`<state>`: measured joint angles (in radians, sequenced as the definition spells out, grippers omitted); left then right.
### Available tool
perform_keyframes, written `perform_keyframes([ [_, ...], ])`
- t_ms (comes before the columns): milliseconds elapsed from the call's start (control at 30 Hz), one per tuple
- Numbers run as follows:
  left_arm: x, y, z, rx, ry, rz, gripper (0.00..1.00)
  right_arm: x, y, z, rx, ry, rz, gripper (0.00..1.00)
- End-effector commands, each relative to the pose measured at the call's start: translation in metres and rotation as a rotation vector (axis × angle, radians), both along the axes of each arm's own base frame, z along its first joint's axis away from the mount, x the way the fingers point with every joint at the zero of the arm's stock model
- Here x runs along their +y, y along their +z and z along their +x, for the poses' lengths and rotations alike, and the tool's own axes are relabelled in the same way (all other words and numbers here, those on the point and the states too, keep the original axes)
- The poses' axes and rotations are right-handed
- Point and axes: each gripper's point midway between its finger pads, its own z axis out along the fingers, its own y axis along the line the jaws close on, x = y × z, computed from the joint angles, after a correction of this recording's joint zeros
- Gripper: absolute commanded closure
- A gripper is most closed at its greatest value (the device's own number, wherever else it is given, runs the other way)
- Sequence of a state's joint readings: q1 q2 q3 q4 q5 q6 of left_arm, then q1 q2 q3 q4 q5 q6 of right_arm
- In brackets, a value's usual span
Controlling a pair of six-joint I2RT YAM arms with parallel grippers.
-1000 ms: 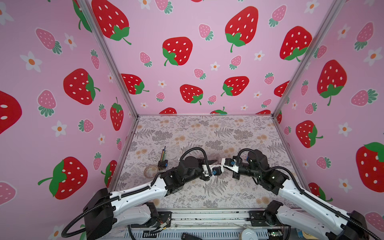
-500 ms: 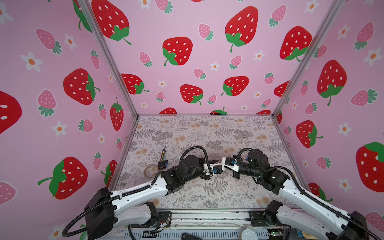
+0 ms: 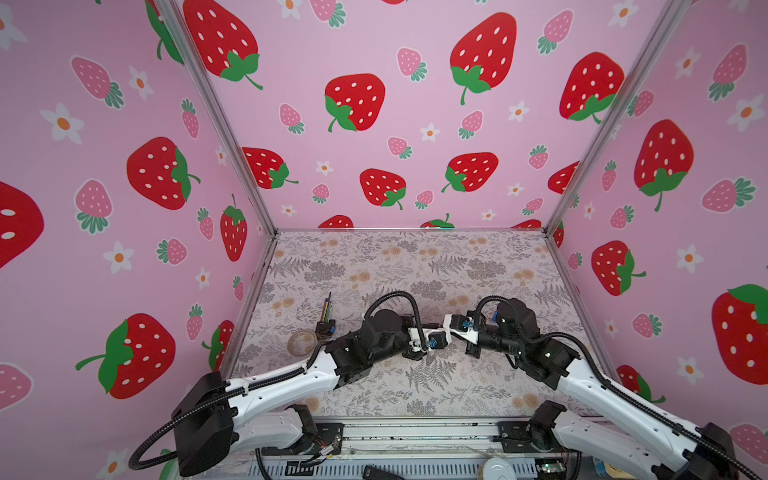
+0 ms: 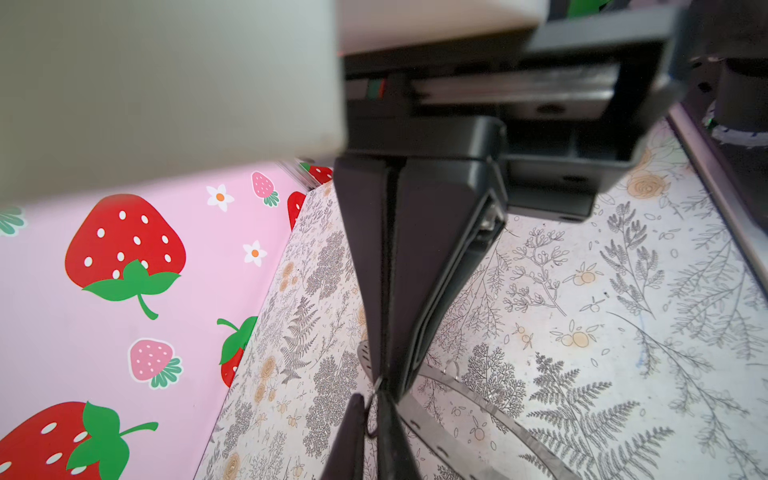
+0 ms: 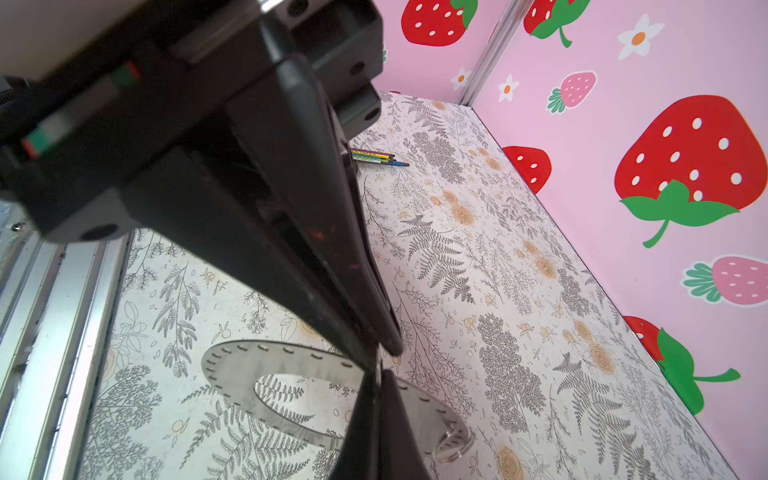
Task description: Put the keys on the keyring
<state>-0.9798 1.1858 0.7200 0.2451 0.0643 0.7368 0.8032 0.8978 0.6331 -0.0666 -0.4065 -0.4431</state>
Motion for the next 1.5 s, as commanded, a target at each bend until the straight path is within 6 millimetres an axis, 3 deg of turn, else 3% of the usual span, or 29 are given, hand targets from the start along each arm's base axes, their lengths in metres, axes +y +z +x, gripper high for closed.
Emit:
perform_keyframes([
  [0,-0.003,0.012,0.006,-0.01,0.006,-0.008,0.91,0.006,0.027,-0.007,-0.079,0.057,0.062,1.0],
  [167,-0.003,0.011,0.006,-0.006,0.002,-0.004,1.0,0.004,0.03,-0.007,-0.099,0.056,0.068,1.0],
  [333,-0.002,0.01,0.005,0.0,-0.003,-0.003,1.0,0.004,0.032,-0.008,-0.107,0.059,0.071,1.0],
  [400,0.0,0.01,0.006,-0.001,0.002,0.002,0.84,0.003,0.03,-0.008,-0.104,0.06,0.068,1.0],
  [467,0.003,0.01,0.008,-0.004,0.011,0.006,0.78,0.003,0.029,-0.009,-0.099,0.063,0.063,1.0],
  [933,0.004,0.024,0.002,0.05,-0.005,-0.07,0.78,0.003,0.029,-0.009,-0.102,0.063,0.064,1.0],
  [1167,0.005,0.027,-0.012,0.085,-0.069,-0.097,0.79,0.002,0.028,-0.009,-0.106,0.059,0.061,1.0],
  [1467,0.002,0.023,-0.011,0.102,-0.078,-0.086,0.81,0.003,0.03,-0.01,-0.105,0.067,0.069,1.0],
])
